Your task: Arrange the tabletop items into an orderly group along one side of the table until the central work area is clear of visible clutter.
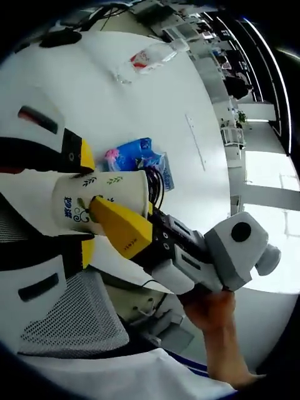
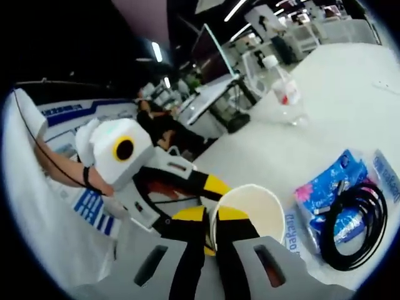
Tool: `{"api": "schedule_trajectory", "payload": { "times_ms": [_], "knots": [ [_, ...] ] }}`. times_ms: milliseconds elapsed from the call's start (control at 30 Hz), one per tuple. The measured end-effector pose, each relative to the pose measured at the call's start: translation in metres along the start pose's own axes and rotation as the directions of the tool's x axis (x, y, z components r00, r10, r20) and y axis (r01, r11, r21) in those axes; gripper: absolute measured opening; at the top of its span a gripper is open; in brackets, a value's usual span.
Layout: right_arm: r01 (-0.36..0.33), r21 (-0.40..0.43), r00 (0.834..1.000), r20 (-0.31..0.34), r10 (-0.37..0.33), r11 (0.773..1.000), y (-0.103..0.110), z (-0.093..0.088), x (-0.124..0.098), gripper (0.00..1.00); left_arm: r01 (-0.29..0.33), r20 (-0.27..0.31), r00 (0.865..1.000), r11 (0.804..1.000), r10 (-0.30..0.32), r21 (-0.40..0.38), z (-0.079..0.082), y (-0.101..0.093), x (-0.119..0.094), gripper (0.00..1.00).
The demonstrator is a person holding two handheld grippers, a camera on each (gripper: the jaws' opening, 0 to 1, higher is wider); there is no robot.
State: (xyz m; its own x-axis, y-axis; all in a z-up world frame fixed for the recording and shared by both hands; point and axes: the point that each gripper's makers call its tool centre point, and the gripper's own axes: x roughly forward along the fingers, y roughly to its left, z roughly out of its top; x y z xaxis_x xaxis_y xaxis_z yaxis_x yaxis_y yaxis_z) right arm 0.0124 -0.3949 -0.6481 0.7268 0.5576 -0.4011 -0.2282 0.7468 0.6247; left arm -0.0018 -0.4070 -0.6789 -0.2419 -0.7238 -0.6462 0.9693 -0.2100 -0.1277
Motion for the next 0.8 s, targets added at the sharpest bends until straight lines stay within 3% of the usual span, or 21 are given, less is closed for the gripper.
{"api": "schedule_trajectory", "payload": {
  "times_ms": [433,533,667,800],
  "knots": [
    [0.057,0.033,0.997,0.041,-0.058,0.998,-0.019,0.01,-0.003,0.0,-0.099,0.023,0.994,0.988,0.102,-0.119,-0.008,0.032,-0.011,0.38],
    [0.081,0.029,0.995,0.054,-0.082,0.996,-0.025,0.014,-0.003,0.0,-0.125,0.053,0.989,0.969,0.14,-0.215,-0.009,0.042,-0.016,0.37],
    [0.108,0.033,0.991,0.071,-0.11,0.994,-0.032,0.022,-0.004,0.0,-0.159,0.077,0.977,0.92,0.199,-0.359,-0.016,0.056,-0.023,0.37],
    [0.141,0.012,0.987,0.069,-0.142,0.99,-0.042,0.029,-0.002,0.0,-0.186,0.087,0.965,0.88,0.247,-0.436,-0.023,0.066,-0.032,0.37]
  ]
}}
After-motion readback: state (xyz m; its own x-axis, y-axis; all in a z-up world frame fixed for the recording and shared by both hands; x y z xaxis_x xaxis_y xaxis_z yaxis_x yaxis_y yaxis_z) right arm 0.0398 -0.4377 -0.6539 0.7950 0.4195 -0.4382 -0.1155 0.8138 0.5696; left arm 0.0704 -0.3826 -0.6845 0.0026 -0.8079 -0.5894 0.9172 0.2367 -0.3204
